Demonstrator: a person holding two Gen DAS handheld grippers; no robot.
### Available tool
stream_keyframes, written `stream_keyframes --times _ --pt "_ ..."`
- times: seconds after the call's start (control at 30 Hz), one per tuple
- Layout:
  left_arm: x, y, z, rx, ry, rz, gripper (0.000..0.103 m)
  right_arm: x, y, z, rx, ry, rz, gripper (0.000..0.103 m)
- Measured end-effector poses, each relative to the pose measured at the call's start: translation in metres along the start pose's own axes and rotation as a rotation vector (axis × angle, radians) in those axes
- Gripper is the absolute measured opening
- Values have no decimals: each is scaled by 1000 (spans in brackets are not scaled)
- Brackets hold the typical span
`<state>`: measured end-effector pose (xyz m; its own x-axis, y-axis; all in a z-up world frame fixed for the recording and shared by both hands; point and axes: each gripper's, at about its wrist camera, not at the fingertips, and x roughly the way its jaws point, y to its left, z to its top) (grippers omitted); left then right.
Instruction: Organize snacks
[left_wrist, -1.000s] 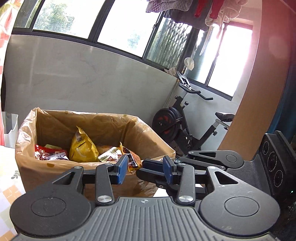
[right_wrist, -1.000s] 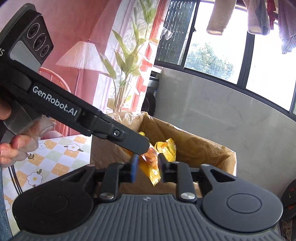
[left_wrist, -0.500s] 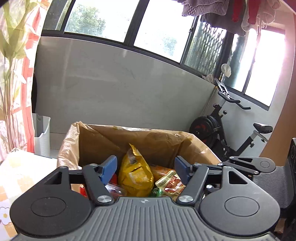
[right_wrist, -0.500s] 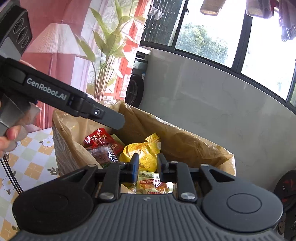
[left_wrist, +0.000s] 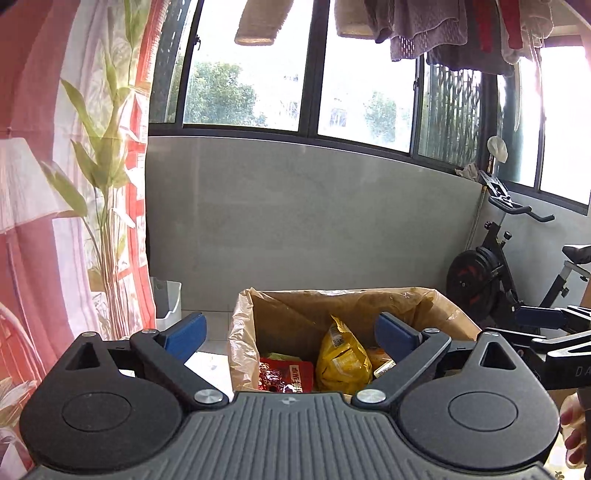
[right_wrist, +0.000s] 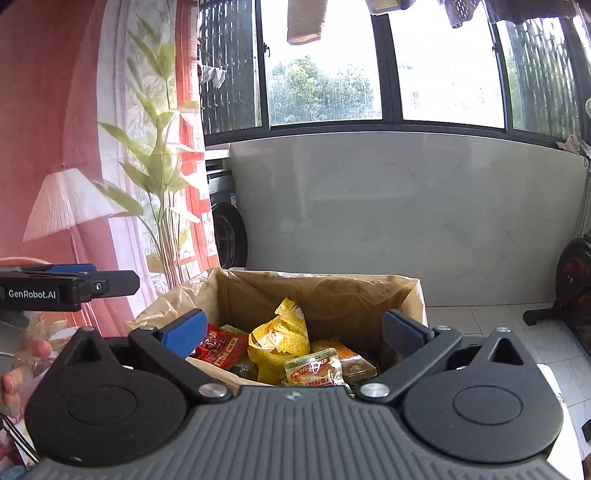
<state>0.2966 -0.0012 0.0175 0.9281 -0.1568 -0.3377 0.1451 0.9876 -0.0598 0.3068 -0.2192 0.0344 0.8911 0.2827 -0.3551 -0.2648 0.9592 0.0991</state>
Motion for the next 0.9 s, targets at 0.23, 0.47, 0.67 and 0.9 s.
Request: stream_keyframes --times 0.23,0.47,0.67,0.9 --pt "-38 -3 4 27 -21 63 99 -39 12 8 53 -17 -25 103" --pt "-70 -1 1 -4 -69 57 99 -69 19 8 96 -39 -30 103" --pt "-80 -3 3 5 -48 64 97 -87 22 8 103 -45 -34 103" --pt "-85 -5 5 17 -47 66 97 -96 26 7 92 -44 -43 103"
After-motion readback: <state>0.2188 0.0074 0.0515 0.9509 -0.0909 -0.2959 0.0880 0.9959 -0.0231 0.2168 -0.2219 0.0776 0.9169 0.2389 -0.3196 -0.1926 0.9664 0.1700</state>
